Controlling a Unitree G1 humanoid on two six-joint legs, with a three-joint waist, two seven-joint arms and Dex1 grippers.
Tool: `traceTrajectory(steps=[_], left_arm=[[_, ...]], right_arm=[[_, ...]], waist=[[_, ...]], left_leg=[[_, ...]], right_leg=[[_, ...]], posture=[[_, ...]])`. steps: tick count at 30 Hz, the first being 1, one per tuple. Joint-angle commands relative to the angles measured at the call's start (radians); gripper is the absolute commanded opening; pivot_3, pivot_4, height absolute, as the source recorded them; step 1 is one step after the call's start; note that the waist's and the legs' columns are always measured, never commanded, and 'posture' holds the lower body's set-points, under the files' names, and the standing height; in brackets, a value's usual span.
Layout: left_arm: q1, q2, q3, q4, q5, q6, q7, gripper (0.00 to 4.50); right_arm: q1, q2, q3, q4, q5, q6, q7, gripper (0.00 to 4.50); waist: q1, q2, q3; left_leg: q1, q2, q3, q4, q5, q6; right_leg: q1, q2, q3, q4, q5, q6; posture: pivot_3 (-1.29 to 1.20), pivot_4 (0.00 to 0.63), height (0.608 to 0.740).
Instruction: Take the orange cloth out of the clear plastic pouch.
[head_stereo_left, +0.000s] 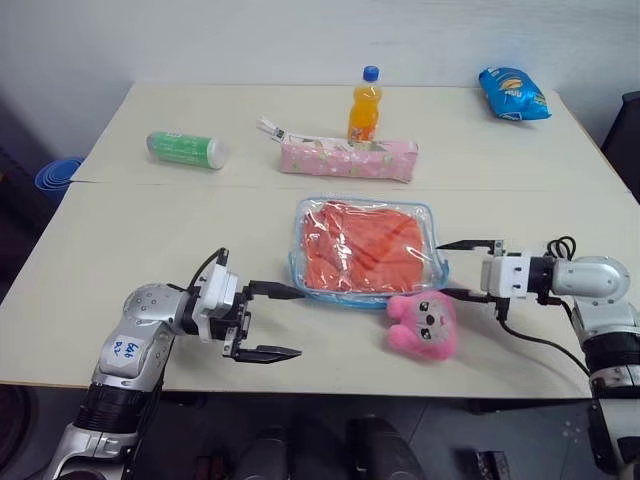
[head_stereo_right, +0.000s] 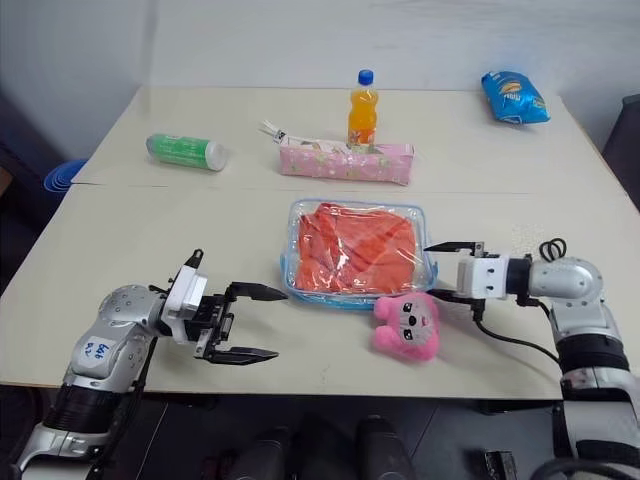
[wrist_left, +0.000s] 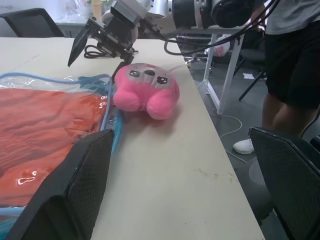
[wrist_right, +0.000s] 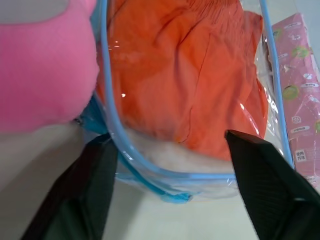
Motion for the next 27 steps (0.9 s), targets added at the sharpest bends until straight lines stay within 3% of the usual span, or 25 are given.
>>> traceTrajectory(steps=[1,7,8,18,27], left_arm=[[0.006,0.007,-0.005,-0.045,0.002,-0.001,0.006,4.5],[-0.052,-0.047,-0.055,-0.009,0.05,-0.033,0.033,4.5],[-0.067,-0.063,-0.066,0.001,0.058,-0.038,0.037,4.5],[-0.313,-0.34,-0.249,0.258,0.25,-0.162,0.14,4.5],[-0.408,-0.528,-0.402,0.485,0.468,-0.25,0.288,4.5]], right_arm=[[-0.034,0.001,0.007,0.016,0.019,0.001,-0.001,2.3],[-0.015,0.013,0.03,-0.024,0.077,0.06,0.051,0.15],[-0.013,0.014,0.032,-0.027,0.079,0.065,0.052,0.03],[0.015,0.035,0.029,-0.083,0.074,0.164,-0.002,0.03],[0.079,0.028,0.03,-0.151,0.069,0.215,-0.041,0.03]], waist=[[0.0,0.0,0.0],[0.001,0.0,0.0],[0.002,0.0,0.0],[0.003,0.0,0.0],[0.005,0.0,0.0]], left_leg=[[0.0,0.0,0.0,0.0,0.0,0.0],[0.0,0.0,0.0,0.0,0.0,0.0],[0.0,0.0,0.0,0.0,0.0,0.0],[0.0,0.0,0.0,0.001,0.0,0.0],[0.0,0.0,0.001,0.001,0.001,-0.001]], right_leg=[[0.0,0.0,0.0,0.0,0.0,0.0],[0.0,0.0,0.0,0.0,0.0,0.0],[0.0,0.0,0.0,0.001,0.0,0.0],[0.0,0.001,0.0,0.001,0.0,0.0],[0.0,0.001,0.0,0.002,0.0,0.0]], posture=[[0.0,0.15,0.74],[0.0,0.15,0.74],[0.0,0.15,0.74],[0.0,0.15,0.74],[0.0,0.15,0.74]])
